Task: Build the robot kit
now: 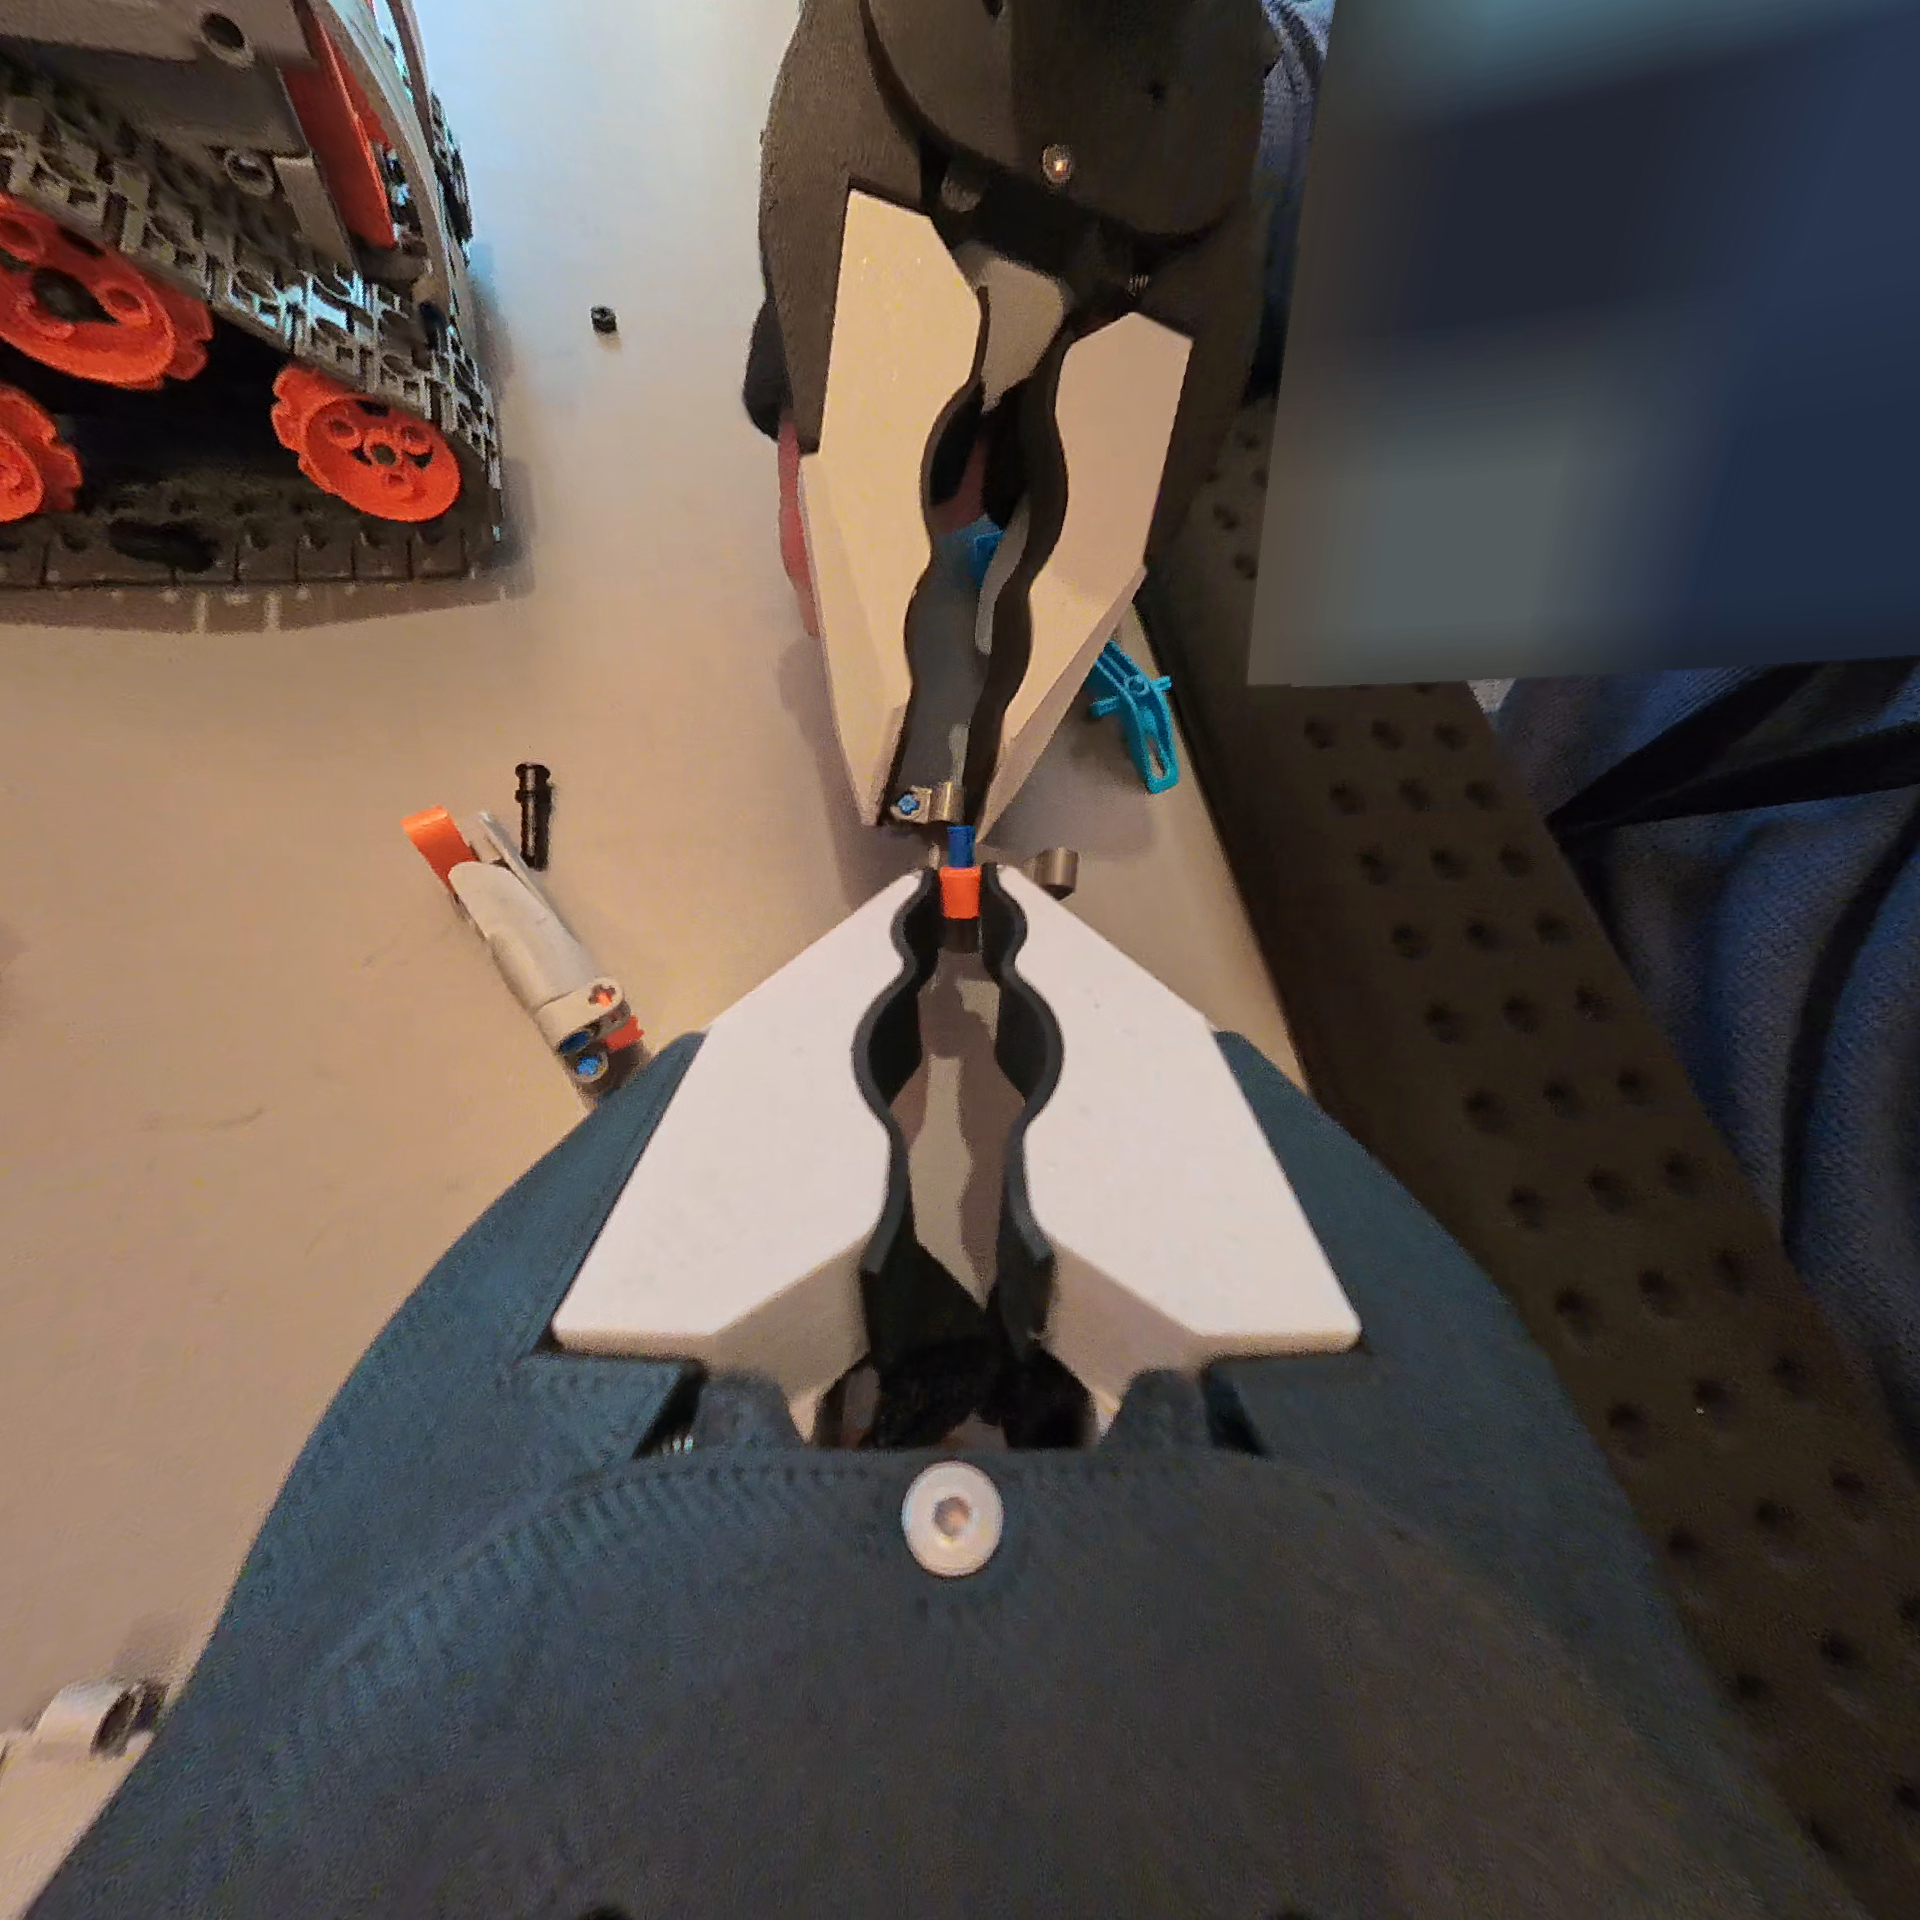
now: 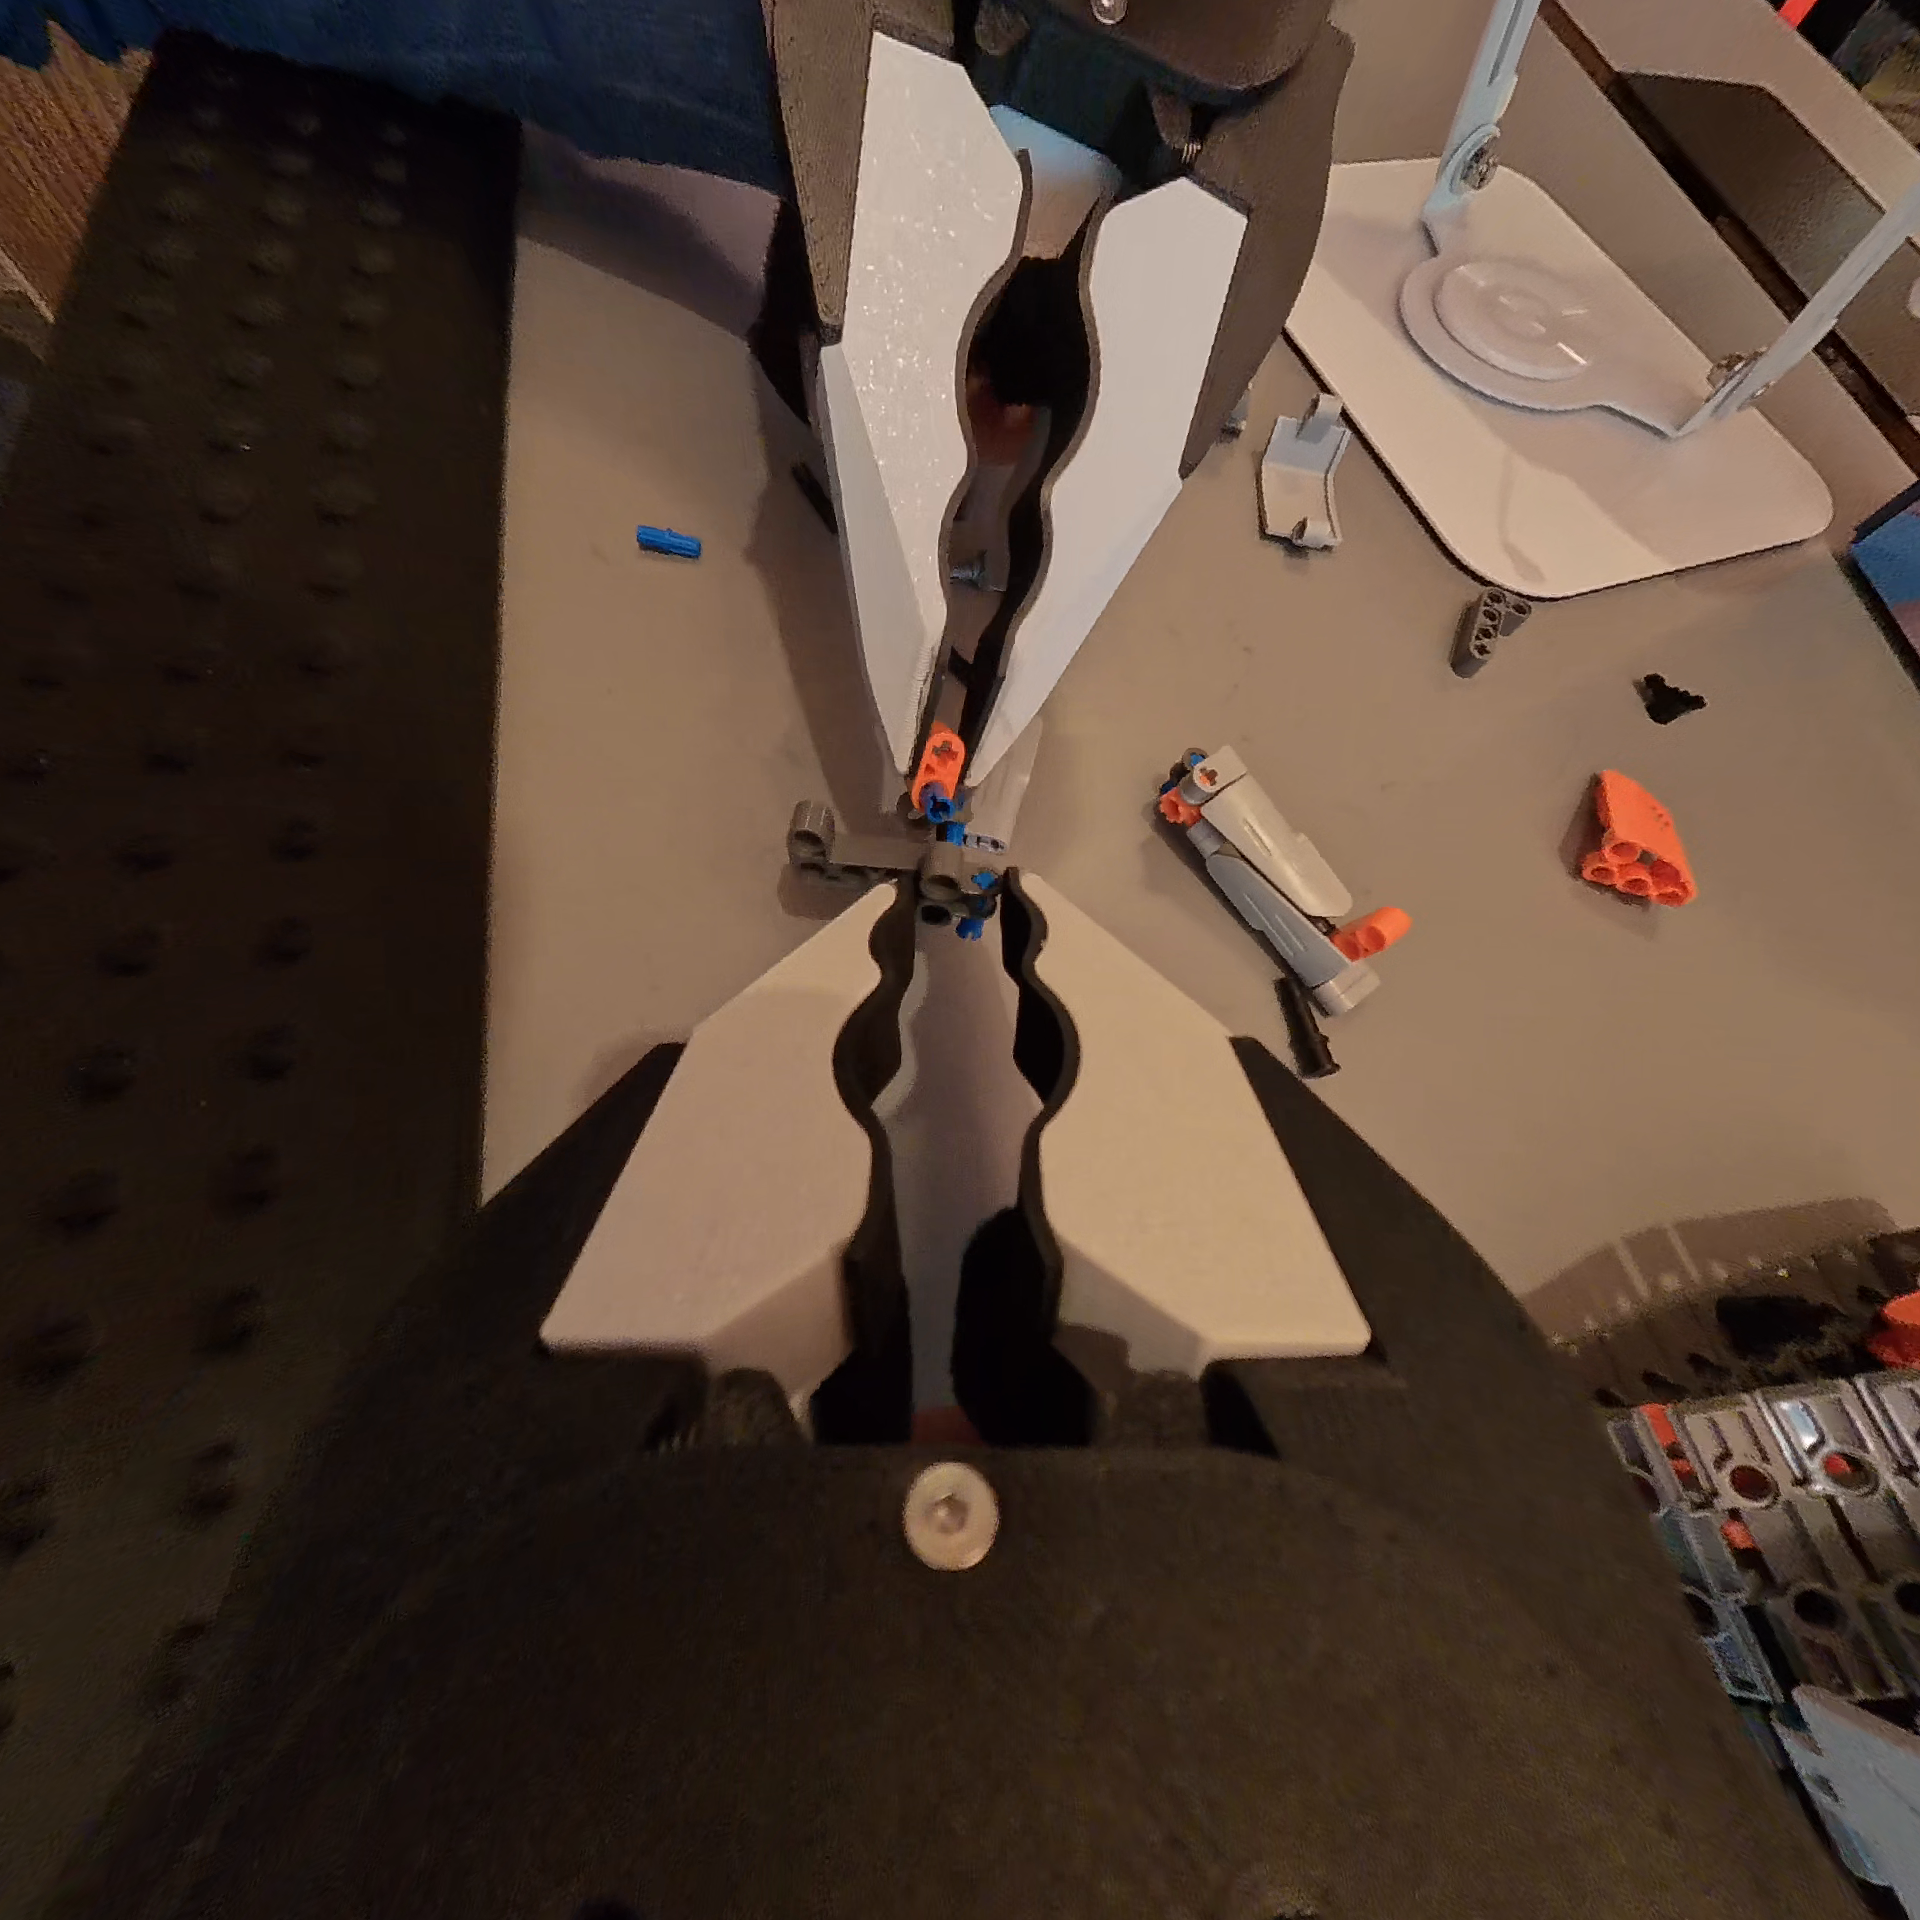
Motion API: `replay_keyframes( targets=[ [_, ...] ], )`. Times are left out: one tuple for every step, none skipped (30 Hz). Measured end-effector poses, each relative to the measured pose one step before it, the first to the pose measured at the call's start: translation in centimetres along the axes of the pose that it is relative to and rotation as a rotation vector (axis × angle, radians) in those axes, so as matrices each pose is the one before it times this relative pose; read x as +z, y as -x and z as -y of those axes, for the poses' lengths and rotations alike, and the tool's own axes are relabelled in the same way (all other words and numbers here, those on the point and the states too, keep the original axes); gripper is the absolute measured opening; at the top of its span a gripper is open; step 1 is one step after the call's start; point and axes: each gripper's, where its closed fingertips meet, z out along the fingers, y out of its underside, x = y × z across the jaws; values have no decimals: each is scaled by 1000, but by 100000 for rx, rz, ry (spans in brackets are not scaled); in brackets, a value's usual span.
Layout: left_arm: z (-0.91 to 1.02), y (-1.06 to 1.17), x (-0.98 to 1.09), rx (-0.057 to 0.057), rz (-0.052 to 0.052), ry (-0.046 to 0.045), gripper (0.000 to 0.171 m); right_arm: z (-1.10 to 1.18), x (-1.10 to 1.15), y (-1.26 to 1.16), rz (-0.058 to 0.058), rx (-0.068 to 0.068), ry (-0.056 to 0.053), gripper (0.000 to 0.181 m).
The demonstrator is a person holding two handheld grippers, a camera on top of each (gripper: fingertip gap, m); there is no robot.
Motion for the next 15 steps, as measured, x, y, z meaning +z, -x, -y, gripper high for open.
replay_keyframes(
  targets=[
    [187, -81, -8, -374, -887, -1163, 5, 72, -158, 24, 458, -223, -656, 14],
    [173, -55, -15, -50, -710, -1110, 5, 111, -162, 19, 533, 322, -1042, 14],
    [170, -48, -8, -110, -639, -1140, 5, 101, -175, 22, 494, 453, -989, 14],
    [167, -4, 8, 68, -73, -1023, 5, 12, -132, -48, 4, 360, -363, 14],
    [-5, -21, 75, 230, 36, 118, 5, -34, -94, 37, 315, 101, -165, 14],
    [-110, -36, 123, 632, 283, 995, 6, -33, -86, 81, 596, -141, -90, 14],
    [-123, 58, 110, 1046, 1053, 1106, 6, 64, -101, 51, 509, 134, -502, 14],
    [-124, 114, 59, 209, 863, 970, 6, 80, -102, 30, 470, 341, -461, 14],
    [81, -16, -15, -233, -201, -489, 5, -18, -47, -34, -130, -141, 1, 14],
    [216, -25, -56, -248, -222, -1374, 5, -20, 9, 2, -23, 53, 23, 14],
    [91, 60, -47, 101, 386, -359, 5, -11, 62, 92, 514, 6, 163, 14],
    [-61, 31, -1, 719, 470, 641, 5, -53, 72, 16, -78, -388, 467, 14],
    [16, 6, 53, 824, 509, 110, 5, 20, 43, 81, 443, -82, -144, 14],
    [-62, -57, 116, -21, 95, 561, 5, 9, 23, 44, 366, 159, -93, 14],
    [-100, 16, 113, 354, 630, 765, 5, -126, 38, -79, -558, -467, 620, 14]
  ],
)
